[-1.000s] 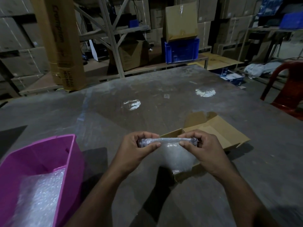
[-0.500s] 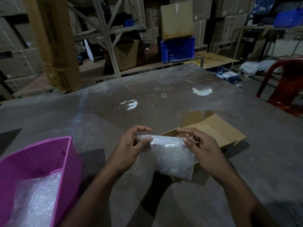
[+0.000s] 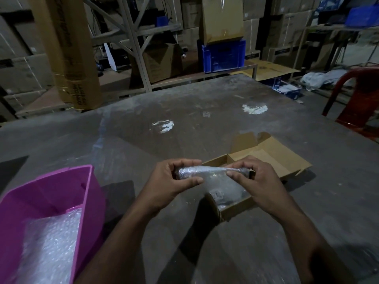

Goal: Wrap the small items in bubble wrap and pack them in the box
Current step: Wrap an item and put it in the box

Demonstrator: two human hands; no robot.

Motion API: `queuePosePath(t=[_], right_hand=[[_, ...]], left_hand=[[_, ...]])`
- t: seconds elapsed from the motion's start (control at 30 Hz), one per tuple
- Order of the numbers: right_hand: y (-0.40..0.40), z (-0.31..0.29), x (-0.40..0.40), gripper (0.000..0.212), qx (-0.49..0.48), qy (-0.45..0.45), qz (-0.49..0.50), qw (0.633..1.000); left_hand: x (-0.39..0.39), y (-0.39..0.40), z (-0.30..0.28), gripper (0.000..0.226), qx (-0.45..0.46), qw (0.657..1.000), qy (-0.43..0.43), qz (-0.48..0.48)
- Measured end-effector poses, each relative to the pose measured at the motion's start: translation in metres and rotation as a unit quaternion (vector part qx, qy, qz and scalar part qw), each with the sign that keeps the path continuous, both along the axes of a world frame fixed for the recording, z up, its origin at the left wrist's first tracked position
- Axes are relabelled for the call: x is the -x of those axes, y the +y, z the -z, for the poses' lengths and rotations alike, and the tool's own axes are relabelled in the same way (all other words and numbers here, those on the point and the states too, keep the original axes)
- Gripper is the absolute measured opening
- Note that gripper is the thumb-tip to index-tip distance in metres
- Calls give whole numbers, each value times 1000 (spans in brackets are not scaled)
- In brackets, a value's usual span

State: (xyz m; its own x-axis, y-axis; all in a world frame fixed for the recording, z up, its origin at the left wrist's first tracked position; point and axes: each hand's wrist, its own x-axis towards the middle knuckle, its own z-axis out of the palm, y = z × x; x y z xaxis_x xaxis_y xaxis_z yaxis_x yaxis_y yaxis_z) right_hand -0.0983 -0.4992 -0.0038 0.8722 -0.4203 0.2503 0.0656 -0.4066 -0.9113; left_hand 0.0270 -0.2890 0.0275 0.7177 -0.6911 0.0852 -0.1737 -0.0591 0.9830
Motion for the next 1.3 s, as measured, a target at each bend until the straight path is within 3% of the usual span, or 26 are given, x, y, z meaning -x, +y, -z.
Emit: queuePosePath(t=[0.2, 0.37, 0.57, 0.67, 0.87, 1.13, 1.3], right_hand=[[0, 2, -2, 11, 5, -11, -16, 1000], [1, -2, -1, 26, -59, -41, -43, 996], [-1, -4, 1, 21, -67, -24, -52, 996], [0, -5, 2, 32, -50, -2, -51, 997], [-1, -4, 1, 17, -18, -8, -26, 999], [-1, -1, 2, 16, -14, -24, -23, 999], [1, -5, 4, 29, -82, -69, -29, 994]], left_hand=[[-8, -1, 5, 9, -19, 992, -113, -44], [-8, -4, 4, 15, -16, 998, -61, -14], [-3, -8, 4, 16, 5, 997, -80, -22], [2, -10, 0, 25, 0, 998, -66, -24], [6, -4, 0, 22, -23, 999, -31, 3], [0, -7, 8, 8, -22, 988, -138, -61], [2, -8, 7, 7, 1, 996, -90, -27]])
